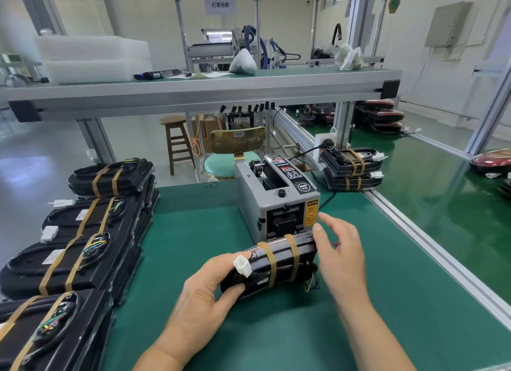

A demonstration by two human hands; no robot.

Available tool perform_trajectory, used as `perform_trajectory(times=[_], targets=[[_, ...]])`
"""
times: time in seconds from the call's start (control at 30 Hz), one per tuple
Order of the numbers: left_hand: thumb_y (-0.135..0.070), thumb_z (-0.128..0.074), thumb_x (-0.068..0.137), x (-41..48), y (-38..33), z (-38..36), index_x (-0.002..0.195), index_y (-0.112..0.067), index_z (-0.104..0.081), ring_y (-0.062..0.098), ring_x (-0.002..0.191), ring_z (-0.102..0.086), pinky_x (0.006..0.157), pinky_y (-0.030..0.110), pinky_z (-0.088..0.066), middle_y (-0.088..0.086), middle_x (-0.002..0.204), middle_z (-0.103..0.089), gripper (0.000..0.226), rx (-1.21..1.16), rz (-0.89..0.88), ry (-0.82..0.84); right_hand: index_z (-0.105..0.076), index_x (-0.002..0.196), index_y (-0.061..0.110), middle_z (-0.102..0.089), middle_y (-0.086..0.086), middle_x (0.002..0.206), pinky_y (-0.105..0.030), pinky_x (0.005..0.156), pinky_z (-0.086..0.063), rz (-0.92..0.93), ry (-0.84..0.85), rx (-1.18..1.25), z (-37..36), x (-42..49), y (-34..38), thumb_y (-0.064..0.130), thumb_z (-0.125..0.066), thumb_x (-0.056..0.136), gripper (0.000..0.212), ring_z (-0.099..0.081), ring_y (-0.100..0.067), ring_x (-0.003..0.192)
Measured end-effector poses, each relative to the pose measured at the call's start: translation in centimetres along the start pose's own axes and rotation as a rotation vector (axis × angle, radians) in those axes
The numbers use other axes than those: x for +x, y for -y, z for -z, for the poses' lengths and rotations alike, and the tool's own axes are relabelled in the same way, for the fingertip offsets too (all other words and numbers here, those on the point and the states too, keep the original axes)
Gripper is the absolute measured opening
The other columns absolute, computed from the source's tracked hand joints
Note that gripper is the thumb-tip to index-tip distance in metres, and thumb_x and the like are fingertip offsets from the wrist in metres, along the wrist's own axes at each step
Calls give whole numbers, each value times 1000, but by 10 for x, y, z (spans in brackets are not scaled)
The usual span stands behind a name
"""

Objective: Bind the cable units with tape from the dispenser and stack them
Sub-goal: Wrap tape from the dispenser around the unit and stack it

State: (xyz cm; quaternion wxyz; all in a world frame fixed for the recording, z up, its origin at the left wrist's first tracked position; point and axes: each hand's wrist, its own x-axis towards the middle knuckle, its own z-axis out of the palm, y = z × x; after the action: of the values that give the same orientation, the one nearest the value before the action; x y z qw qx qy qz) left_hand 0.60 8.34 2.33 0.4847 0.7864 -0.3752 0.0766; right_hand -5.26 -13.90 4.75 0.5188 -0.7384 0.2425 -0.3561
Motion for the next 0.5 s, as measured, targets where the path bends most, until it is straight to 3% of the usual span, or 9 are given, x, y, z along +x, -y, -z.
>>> perform_trajectory(times=[0.07, 0.17, 0.23, 0.33, 0.43, 0.5], targets=[[-13, -65, 83, 1, -2, 2, 130, -46, -54, 11, 120, -57, 103, 31, -44, -16, 127, -60, 59, 54, -9, 28, -61, 126, 34, -57, 15, 129, -27, 104, -36, -209, 188, 113, -4, 4, -5, 44, -46, 100, 32, -50, -3, 120], [-12, -65, 88, 2, -4, 5, 134, -55, -47, 8, 114, -56, 97, 21, -41, -20, 124, -54, 65, 172, -11, 108, -69, 116, 34, -69, 12, 118, -32, 102, -44, -401, 312, 274, -13, -2, -11, 59, -34, 99, 46, -61, -6, 112], [-14, -63, 91, 4, -7, 7, 135, -61, -40, 6, 107, -54, 92, 17, -41, -23, 120, -48, 69, 236, -7, 174, -70, 112, 35, -71, 12, 114, -29, 96, -48, -406, 277, 288, -16, -5, -12, 63, -31, 98, 50, -63, -4, 108], [-20, -56, 96, 9, -11, 9, 135, -69, -30, 3, 98, -51, 87, 15, -42, -26, 119, -40, 68, 288, 2, 249, -64, 124, 31, -65, 9, 126, -39, 110, -40, -337, 234, 189, -22, -8, -13, 65, -24, 98, 59, -56, -11, 121], [-19, -56, 95, 13, -13, 13, 135, -69, -29, -1, 113, -47, 95, 9, -35, -30, 126, -36, 70, 273, 32, 299, -59, 129, 28, -59, 8, 131, -42, 115, -33, -290, 210, 120, -27, -10, -7, 63, -19, 99, 60, -50, -14, 127], [-30, -60, 88, 15, -16, 15, 133, -67, -36, -4, 123, -43, 96, 3, -29, -31, 129, -39, 62, 137, 100, 298, -61, 118, 27, -61, 7, 120, -41, 112, -35, -290, 185, 102, -30, -12, -3, 61, -19, 98, 58, -52, -16, 122]])
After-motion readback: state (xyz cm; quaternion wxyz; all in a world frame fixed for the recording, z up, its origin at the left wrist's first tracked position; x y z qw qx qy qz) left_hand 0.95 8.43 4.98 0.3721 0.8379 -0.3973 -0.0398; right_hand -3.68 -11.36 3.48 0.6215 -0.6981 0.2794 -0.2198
